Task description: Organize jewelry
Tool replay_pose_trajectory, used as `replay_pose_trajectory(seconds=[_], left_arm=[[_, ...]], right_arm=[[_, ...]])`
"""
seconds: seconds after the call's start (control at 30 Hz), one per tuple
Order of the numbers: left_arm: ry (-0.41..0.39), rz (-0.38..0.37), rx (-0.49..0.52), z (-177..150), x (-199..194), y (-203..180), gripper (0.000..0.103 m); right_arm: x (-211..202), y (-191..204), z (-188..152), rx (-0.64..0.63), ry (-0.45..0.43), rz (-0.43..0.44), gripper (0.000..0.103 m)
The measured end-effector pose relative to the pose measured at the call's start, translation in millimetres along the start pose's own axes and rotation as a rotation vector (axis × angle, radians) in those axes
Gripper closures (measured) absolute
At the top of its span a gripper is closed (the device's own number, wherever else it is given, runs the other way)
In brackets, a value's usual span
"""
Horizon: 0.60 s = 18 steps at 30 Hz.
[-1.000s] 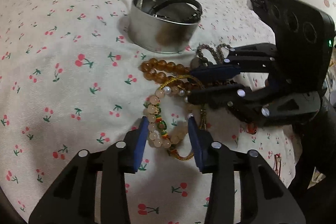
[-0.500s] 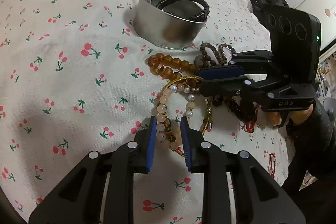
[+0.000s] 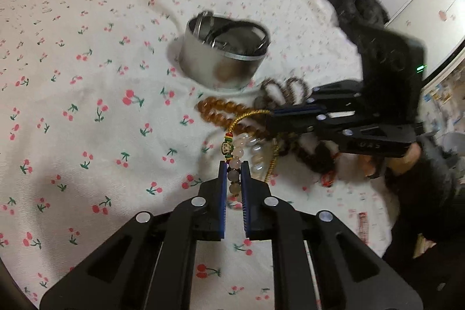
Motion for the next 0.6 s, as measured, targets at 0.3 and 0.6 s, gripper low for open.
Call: replay_pose_trajectory(seconds=[0.3, 0.6], left_arm=[[-0.135, -0.19, -0.015, 17.7, -35.7, -16.2, 0.096], [-0.203, -0.211, -0.044, 25.9, -47.3, -15.7, 0.096]], right_arm=[[3.3, -5.3, -4.1, 0.02, 0.019, -0.02, 0.098], [-7.9, -6.2, 2.4, 0.03, -0.014, -0.024, 0.098]])
Point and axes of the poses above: each gripper's, at about its wrist camera, not at the fingertips, and x roughly the way its jaws point, y to its left, z to its top, the point moved 8 cm from there along x, roughly the way its jaws point, and after that the axes turned 11 degrees about -z, right-handed, at the moved point
